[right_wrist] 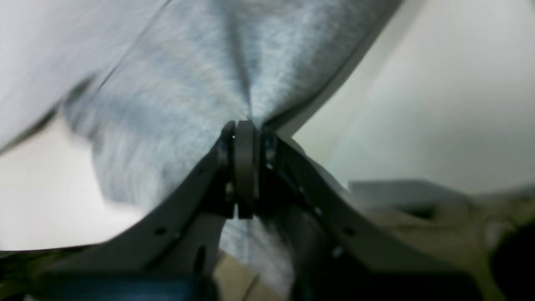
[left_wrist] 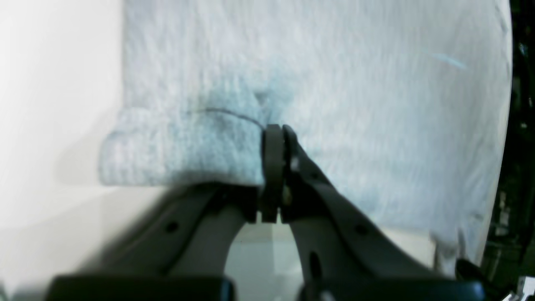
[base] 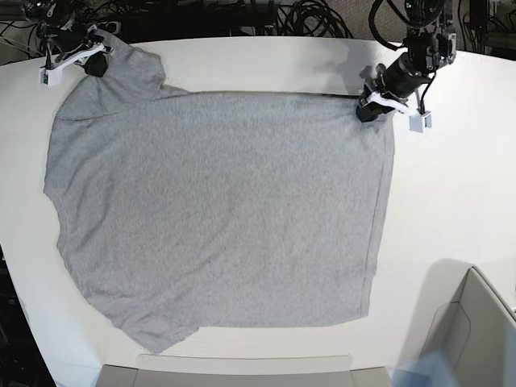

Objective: Fold the T-shirt properly
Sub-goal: 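Lift the shoulder edge with both grippers and fold it over the shirt body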

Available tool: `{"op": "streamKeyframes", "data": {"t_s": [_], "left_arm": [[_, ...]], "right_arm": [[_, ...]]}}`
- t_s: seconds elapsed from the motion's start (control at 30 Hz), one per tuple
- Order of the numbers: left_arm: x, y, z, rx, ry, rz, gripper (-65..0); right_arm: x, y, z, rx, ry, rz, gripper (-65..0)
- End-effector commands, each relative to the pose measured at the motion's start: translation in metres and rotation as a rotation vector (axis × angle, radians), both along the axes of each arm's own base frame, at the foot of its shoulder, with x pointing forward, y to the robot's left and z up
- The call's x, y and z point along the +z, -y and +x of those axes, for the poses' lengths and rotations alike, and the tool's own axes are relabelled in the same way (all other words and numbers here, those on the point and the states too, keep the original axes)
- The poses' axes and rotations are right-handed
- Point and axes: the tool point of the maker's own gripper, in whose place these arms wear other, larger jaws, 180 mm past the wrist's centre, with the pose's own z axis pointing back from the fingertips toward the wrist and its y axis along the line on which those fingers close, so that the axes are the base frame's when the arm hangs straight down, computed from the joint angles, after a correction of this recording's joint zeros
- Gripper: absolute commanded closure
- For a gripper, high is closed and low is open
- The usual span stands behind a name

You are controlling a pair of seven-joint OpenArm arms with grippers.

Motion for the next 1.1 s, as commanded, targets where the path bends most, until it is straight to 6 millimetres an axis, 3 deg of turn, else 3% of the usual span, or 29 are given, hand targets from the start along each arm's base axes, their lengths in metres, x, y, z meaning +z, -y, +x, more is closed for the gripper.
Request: {"op": "streamKeyframes", "data": {"t_s": [0.0, 0.1, 0.27, 0.6, 0.77, 1.0, 1.07], "left_arm": [[0.009, -0.010, 0.007, 0.012, 0.039, 0.020, 0.0], [0.011, -0.023, 0.006, 0.041, 0.042, 0.038, 0.0], [0.014, -0.044, -0.014, 0.083, 0.020, 0.072, 0.0], [0.022, -0.067, -0.066, 0.113, -0.043, 0.140, 0.0], [0.019, -0.072, -0.082, 0.125, -0.077, 0.150, 0.0], [0.019, -0.073, -0.079, 0.129, -0.075, 0.156, 0.0], [0.022, -0.071, -0.069, 0.124, -0.054, 0.151, 0.0]], "right_arm": [[0.008, 0.009, -0.001, -0.005, 0.007, -0.035, 0.0], [0.015, 0.014, -0.007, -0.002, 0.003, -0.065, 0.0], [0.022, 0.012, -0.020, 0.022, -0.018, -0.093, 0.0], [0.034, 0.008, -0.045, 0.059, -0.063, -0.129, 0.0], [0.051, 0.011, -0.036, 0.042, 0.016, -0.176, 0.0], [0.068, 0.010, -0.014, 0.077, 0.072, -0.249, 0.0], [0.067, 0.015, -0.011, 0.081, 0.066, -0.282, 0.0]]}}
